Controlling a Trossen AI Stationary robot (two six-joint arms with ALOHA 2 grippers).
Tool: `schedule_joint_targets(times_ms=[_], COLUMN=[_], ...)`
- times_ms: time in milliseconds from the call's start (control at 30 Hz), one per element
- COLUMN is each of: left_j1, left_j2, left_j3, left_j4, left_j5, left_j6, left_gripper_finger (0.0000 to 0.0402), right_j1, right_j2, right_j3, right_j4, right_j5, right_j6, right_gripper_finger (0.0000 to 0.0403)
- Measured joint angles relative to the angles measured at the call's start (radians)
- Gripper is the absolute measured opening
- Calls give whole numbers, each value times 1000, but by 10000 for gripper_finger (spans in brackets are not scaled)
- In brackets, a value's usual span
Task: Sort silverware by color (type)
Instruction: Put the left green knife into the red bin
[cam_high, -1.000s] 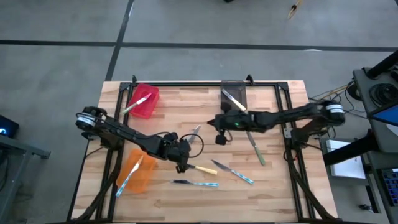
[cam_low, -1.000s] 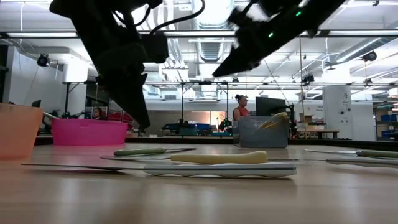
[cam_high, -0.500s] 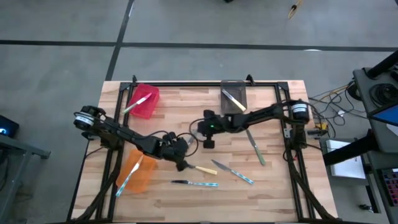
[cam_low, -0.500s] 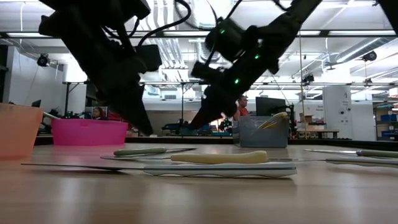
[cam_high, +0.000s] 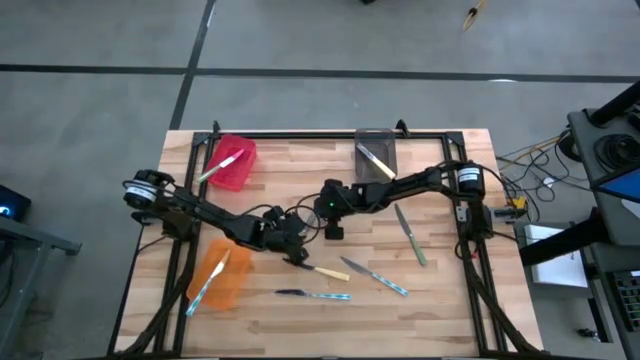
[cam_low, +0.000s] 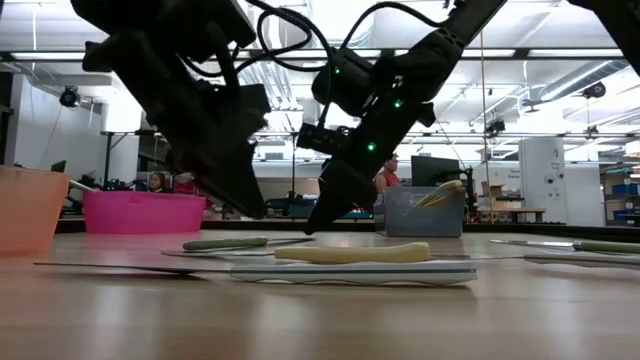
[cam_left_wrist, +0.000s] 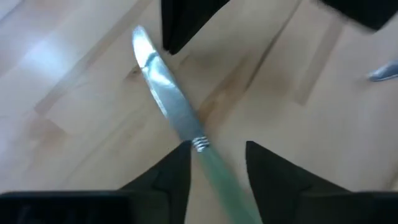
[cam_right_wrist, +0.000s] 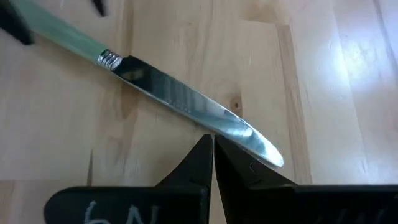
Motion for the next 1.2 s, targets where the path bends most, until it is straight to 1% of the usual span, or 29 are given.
schedule_joint_targets(times_ms=[133, 300, 400, 567, 800, 1000, 1200], left_j1=[3, 6, 6, 6, 6, 5, 3], left_j2=[34, 75, 88, 93, 93, 94, 96], left_j3=[0, 0, 0, 0, -2, -19, -44], left_j4=[11, 28, 30, 26, -4, 3, 56], left_j5=[-43, -67, -67, -66, -67, -69, -74], left_j6=[0, 1, -2, -18, -51, -94, -100], left_gripper_finger=[171, 191, 192, 190, 189, 189, 189], right_j1=[0, 0, -1, -13, -29, -29, -29], right_j2=[-4, 0, 9, 25, 35, 36, 36], right_j3=[-1, -1, -1, 0, 2, 2, 2], right_j4=[4, 5, 6, 17, 21, 22, 22], right_j5=[0, -2, -3, -76, -108, -106, -106], right_j6=[1, 1, 1, 8, 19, 24, 27], right_gripper_finger=[8, 8, 8, 8, 9, 9, 9])
